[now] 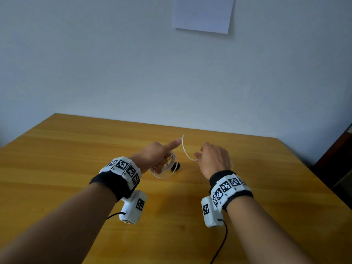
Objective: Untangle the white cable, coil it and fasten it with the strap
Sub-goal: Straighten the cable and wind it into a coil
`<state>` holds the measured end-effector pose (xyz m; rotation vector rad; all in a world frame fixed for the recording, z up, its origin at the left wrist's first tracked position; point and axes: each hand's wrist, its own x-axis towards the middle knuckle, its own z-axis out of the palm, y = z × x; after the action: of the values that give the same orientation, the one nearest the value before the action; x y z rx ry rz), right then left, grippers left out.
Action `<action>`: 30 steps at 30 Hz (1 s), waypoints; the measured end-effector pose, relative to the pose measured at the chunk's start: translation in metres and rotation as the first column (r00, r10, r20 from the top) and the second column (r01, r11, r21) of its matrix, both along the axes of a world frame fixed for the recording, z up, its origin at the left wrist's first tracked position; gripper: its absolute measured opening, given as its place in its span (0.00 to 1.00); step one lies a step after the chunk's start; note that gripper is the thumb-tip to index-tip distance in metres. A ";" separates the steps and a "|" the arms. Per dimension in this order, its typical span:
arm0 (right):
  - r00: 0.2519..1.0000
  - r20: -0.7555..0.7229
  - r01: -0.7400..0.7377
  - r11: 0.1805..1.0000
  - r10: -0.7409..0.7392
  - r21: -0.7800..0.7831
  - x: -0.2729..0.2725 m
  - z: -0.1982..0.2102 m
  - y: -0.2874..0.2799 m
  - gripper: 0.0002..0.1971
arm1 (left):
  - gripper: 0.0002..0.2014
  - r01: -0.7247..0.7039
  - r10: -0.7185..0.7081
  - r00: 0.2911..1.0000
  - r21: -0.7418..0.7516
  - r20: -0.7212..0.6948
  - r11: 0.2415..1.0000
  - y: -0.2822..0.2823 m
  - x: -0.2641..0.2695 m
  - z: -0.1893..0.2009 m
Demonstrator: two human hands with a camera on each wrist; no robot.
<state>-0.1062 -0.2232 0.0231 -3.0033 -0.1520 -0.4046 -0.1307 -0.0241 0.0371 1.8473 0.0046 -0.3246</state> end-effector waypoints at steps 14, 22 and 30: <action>0.925 -0.122 -0.247 0.815 0.359 0.524 -0.017 0.012 0.019 0.20 | 0.28 0.072 -0.091 0.995 -0.382 -0.032 0.921 -0.017 -0.006 0.018; 0.894 -0.080 -0.246 0.633 0.440 0.734 -0.017 0.008 0.019 0.09 | 0.26 -0.042 -0.003 0.998 -0.685 -0.064 0.728 -0.019 -0.004 0.023; 0.860 -0.166 -0.224 0.650 0.483 0.726 -0.015 0.006 0.026 0.07 | 0.20 -0.077 0.091 0.995 -0.827 -0.032 0.557 -0.024 0.003 0.015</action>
<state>-0.1213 -0.1972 0.0286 -2.1650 -0.4513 0.1162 -0.1279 -0.0483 0.0526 0.8782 -0.0625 -0.1866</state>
